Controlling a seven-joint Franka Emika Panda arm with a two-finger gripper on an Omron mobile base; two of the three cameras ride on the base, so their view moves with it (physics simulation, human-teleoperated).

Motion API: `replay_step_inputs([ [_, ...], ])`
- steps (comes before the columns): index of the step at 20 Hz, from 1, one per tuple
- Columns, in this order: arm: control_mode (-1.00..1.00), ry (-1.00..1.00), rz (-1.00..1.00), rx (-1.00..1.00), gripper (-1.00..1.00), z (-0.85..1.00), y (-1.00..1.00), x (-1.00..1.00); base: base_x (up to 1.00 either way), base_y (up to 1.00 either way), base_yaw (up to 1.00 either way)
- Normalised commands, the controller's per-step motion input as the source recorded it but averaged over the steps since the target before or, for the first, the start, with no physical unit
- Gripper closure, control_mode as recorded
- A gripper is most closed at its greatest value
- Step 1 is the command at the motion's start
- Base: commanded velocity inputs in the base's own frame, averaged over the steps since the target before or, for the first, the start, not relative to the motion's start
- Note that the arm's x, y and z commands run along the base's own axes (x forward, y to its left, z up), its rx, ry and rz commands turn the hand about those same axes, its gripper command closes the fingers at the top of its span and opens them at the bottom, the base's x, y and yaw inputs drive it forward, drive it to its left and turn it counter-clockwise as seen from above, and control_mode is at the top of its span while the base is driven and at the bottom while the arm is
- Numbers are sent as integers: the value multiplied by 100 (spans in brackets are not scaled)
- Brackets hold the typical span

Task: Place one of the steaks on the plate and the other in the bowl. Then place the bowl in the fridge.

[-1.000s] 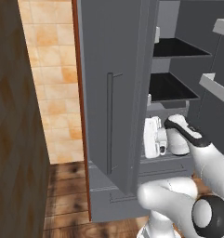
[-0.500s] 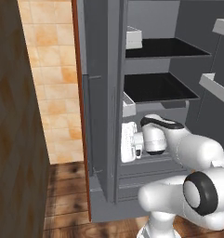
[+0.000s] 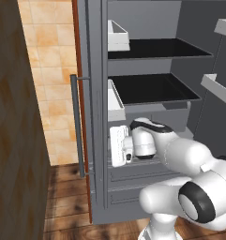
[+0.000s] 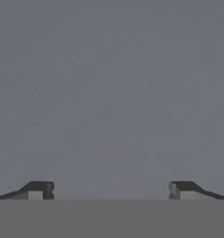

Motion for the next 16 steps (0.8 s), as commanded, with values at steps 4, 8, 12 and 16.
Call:
replay_step_inputs([
  [4,-100,0,3,-16,-100,25,-70,2,0,0,0],
  [8,-100,0,4,-47,-100,1,-89,-16,0,0,0],
  [12,-100,-1,24,-60,-100,4,-64,-8,0,0,0],
  [16,-100,14,43,-67,-100,0,-24,-30,0,0,0],
])
